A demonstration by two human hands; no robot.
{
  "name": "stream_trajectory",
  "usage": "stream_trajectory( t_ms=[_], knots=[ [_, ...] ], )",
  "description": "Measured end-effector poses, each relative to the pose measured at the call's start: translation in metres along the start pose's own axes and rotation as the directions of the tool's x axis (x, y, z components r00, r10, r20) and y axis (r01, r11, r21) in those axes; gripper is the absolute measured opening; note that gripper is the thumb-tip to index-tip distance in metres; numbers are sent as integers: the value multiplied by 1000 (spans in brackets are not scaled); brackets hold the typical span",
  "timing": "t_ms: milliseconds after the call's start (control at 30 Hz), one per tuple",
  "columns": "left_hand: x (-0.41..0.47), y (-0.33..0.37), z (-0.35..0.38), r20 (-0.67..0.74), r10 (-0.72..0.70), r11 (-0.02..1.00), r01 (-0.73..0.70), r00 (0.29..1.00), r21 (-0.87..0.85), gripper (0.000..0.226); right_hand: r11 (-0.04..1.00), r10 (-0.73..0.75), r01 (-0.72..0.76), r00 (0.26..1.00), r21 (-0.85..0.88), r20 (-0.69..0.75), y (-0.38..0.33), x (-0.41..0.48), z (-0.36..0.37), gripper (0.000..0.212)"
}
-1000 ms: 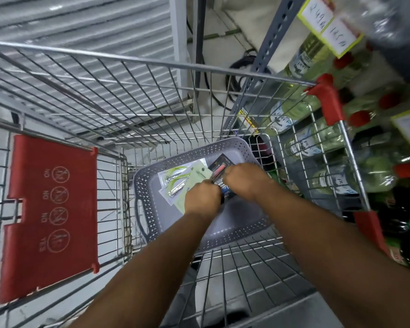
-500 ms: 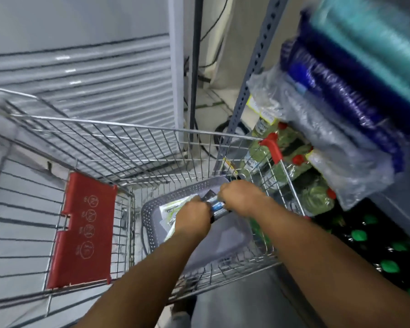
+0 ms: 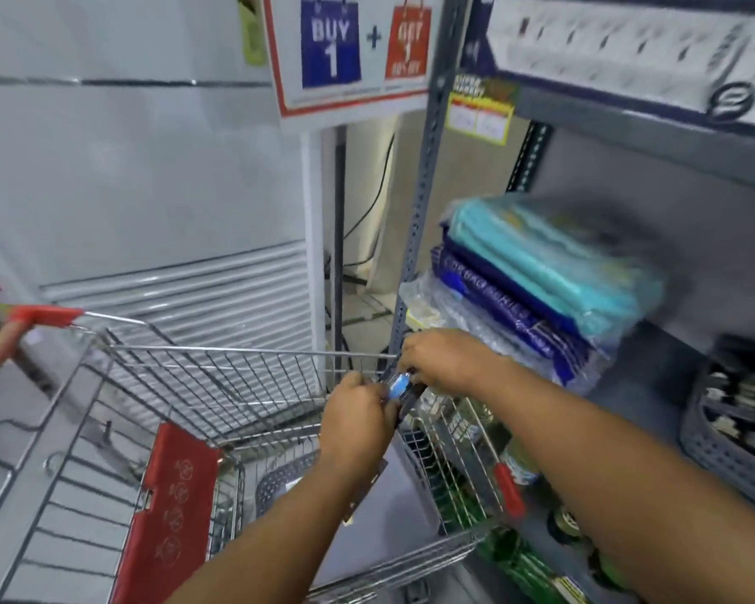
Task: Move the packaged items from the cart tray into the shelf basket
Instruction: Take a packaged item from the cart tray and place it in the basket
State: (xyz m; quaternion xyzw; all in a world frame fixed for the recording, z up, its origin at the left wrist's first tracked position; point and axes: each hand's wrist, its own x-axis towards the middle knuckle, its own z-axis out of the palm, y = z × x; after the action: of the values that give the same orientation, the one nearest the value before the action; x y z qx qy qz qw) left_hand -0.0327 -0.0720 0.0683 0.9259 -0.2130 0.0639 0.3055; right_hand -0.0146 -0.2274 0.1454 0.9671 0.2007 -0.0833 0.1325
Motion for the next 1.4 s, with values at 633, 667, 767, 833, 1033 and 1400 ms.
stream_trajectory(
  t_ms=[633, 667, 767, 833, 1033, 1400],
  knots=[
    [-35, 276, -36, 387, 166, 513, 256, 907, -819, 9, 949, 265, -284, 953, -134, -145, 66, -308, -120, 33],
    [-38, 293, -34, 429, 201, 481, 292, 881, -826, 10, 939, 304, -323, 940, -119, -155, 67, -328, -121, 34],
    [-48, 343, -23, 549, 344, 422, 396, 762, -815, 17, 886, 441, -455, 886, -84, -144, 70, -381, -123, 33],
    [-55, 374, -12, 603, 414, 402, 458, 682, -793, 15, 830, 552, -558, 821, -3, -148, 71, -416, -119, 33],
    [-82, 447, 37, 738, 458, 410, 619, 496, -670, 31, 444, 896, -832, 423, 333, -138, 69, -498, -79, 35],
    [-126, 528, 140, 803, 490, 520, 625, 341, -582, 41, -411, 893, -54, -221, 910, 391, 71, -573, 46, 10]
  ],
)
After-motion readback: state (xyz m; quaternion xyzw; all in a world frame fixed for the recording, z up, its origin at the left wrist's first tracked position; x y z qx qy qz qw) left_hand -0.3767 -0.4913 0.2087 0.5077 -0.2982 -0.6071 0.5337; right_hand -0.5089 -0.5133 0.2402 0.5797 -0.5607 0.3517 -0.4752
